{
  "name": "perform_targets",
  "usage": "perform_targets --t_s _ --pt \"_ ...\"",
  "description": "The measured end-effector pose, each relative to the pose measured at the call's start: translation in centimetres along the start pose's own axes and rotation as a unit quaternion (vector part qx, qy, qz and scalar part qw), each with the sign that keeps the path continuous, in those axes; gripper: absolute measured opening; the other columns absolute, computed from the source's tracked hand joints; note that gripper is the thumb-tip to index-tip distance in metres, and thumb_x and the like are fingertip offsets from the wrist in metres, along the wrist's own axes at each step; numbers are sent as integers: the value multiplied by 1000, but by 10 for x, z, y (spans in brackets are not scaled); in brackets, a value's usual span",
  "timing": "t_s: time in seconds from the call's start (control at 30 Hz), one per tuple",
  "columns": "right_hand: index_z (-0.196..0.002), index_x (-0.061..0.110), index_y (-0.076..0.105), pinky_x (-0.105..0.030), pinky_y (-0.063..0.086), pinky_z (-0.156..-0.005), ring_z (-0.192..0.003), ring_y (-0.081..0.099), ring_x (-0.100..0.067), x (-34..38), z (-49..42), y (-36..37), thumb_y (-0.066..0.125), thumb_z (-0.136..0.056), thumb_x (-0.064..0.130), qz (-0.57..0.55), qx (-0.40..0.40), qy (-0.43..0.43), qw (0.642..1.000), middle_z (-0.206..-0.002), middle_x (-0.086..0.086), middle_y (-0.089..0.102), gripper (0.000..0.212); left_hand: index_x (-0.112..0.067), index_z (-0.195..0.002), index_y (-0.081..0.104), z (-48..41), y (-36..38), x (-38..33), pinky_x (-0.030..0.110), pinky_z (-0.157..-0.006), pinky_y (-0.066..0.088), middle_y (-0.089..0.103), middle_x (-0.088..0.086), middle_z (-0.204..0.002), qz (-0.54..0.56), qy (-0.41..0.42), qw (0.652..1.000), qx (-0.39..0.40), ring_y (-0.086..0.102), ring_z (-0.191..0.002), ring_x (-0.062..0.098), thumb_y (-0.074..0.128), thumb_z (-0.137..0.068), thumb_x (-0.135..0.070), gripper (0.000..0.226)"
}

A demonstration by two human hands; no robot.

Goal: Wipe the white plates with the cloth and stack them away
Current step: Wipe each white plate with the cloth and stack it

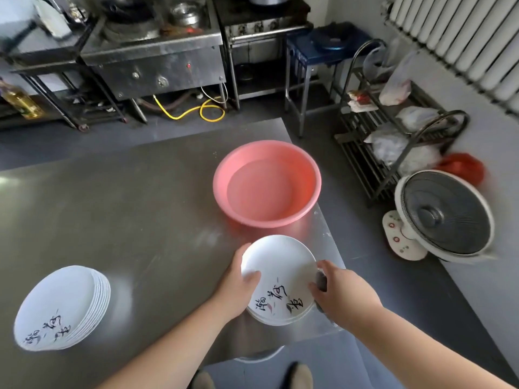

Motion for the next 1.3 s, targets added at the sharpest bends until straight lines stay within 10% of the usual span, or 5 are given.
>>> perform_targets --t_s 0.3,0.57,0.87,1.13,1.3 --pt "-84 30 55 -26 38 -49 -60 58 -5 1 -1 -36 51 -95 52 73 -28 50 996 -65 8 64 25 -51 -153 30 -8 -21 -3 32 -110 39 47 -16 -154 -89 52 993 64 46 -140 14 61 -89 -41 71" --pt "-99 33 61 -29 51 -60 -71 62 -8 110 -23 -63 54 -94 59 105 -86 -2 991 -72 11 65 27 -46 -155 33 -8 -148 8 25 -110 37 43 -22 -158 -187 95 978 -17 45 -143 9 57 -96 -54 64" --pt "-88 23 55 -30 54 -65 -73 67 -19 305 -44 30 54 -94 59 109 -35 -138 984 -69 2 70 36 -40 -136 54 46 -351 118 29 -79 45 57 -20 -117 -278 -2 948 -156 58 -100 12 56 -97 -53 41" --pt "-94 31 58 -27 59 -63 -39 60 -4 434 -42 140 50 -92 57 113 71 -181 974 -63 10 71 27 -23 -133 56 93 -443 245 37 -91 53 66 -1 -115 -248 -109 942 -196 63 -103 24 55 -102 -37 34" --pt "-89 29 57 -27 50 -59 -70 66 -13 470 -44 204 50 -91 55 145 113 -196 963 -72 8 69 27 -27 -114 53 103 -447 288 35 -76 54 64 -7 -95 -270 -150 934 -182 64 -85 22 49 -102 -48 25"
Point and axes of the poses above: each hand's wrist, its own z-axis away from the middle knuckle, its own y-axis out of the palm, x = y × z, the point moved 7 cm from there along -z, towards the middle knuckle
